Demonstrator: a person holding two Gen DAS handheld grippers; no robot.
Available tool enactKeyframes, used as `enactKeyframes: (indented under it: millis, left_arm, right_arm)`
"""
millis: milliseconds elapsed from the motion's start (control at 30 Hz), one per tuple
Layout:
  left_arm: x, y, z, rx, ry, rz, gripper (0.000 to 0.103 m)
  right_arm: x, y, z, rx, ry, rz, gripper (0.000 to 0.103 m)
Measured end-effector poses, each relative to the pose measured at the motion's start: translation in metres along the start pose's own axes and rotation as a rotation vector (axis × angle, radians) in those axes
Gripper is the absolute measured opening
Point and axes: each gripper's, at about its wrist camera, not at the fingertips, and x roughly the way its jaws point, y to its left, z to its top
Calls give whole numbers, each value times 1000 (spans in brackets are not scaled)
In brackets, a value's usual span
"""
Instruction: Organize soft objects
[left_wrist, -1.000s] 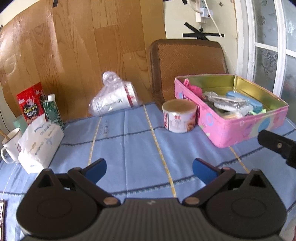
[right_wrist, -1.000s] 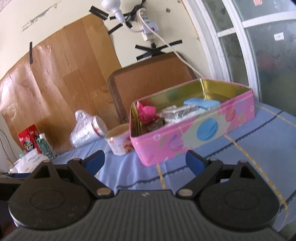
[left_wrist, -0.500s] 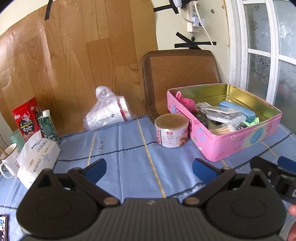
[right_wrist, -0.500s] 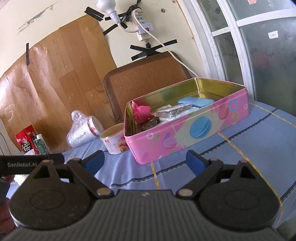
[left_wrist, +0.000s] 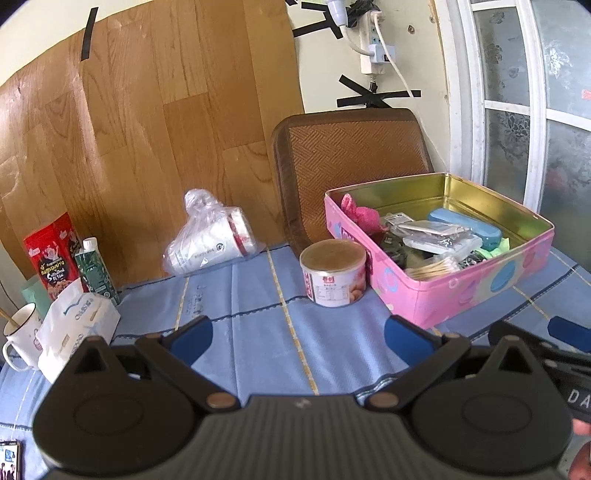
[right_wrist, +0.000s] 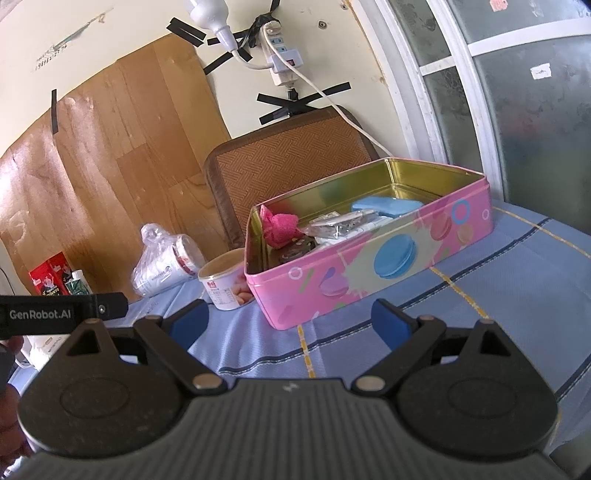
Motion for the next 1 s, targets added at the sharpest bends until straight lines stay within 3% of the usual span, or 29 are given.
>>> enactKeyframes:
  millis: [533,1000]
  left_arm:
    - [1,-4,1,10,-10,19,103]
    - [4,-10,-3,20,21,-22,103]
  right_arm:
    - [1,-2,1,9,1,-4,97]
    - [3,-4,-2,15,7,-9,97]
